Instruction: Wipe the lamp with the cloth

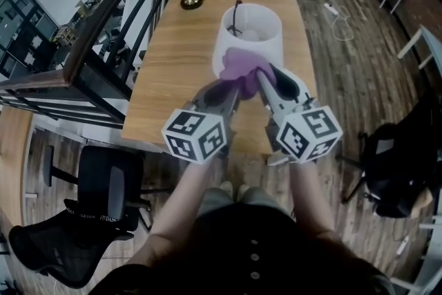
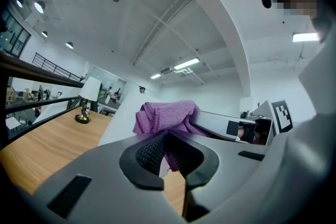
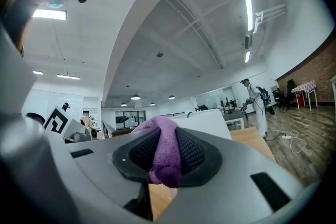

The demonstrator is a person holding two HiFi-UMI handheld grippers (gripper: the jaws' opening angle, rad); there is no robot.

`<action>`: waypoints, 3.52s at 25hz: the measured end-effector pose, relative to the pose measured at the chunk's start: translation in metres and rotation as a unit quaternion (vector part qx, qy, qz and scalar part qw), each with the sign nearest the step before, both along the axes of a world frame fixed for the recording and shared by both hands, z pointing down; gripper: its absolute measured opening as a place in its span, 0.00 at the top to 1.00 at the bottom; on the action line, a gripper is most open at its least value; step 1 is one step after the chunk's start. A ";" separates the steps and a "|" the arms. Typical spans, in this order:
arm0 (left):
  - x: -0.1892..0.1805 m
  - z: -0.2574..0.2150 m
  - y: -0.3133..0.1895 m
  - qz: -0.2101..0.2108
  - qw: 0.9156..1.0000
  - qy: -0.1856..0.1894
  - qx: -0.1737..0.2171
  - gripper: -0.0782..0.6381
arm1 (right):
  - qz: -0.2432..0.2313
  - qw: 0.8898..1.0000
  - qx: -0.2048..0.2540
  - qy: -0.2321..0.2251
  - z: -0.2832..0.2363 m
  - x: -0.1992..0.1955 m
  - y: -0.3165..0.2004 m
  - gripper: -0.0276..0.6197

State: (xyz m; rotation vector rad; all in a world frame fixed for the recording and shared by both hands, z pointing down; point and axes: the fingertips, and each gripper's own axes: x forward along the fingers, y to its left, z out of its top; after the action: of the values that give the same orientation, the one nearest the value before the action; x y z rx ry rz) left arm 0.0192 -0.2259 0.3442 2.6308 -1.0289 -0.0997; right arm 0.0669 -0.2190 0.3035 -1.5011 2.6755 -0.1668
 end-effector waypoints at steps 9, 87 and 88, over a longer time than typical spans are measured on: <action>-0.002 -0.035 -0.014 -0.008 0.999 0.012 0.042 0.88 | 0.030 0.998 0.050 -0.002 -0.041 0.023 -0.003 0.84; 0.032 0.111 0.011 0.046 0.990 -0.061 -0.121 0.88 | 0.075 0.984 -0.161 -0.008 0.142 0.040 0.004 0.84; 0.032 0.114 0.012 0.046 0.989 -0.063 -0.124 0.88 | 0.075 0.984 -0.164 -0.008 0.144 0.039 0.005 0.84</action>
State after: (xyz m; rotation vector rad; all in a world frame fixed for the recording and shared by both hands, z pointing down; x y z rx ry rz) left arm 0.0515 -0.2138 0.4577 2.4765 -0.8922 0.2040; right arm 0.1064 -0.2145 0.4479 -1.7697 2.6032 -0.6341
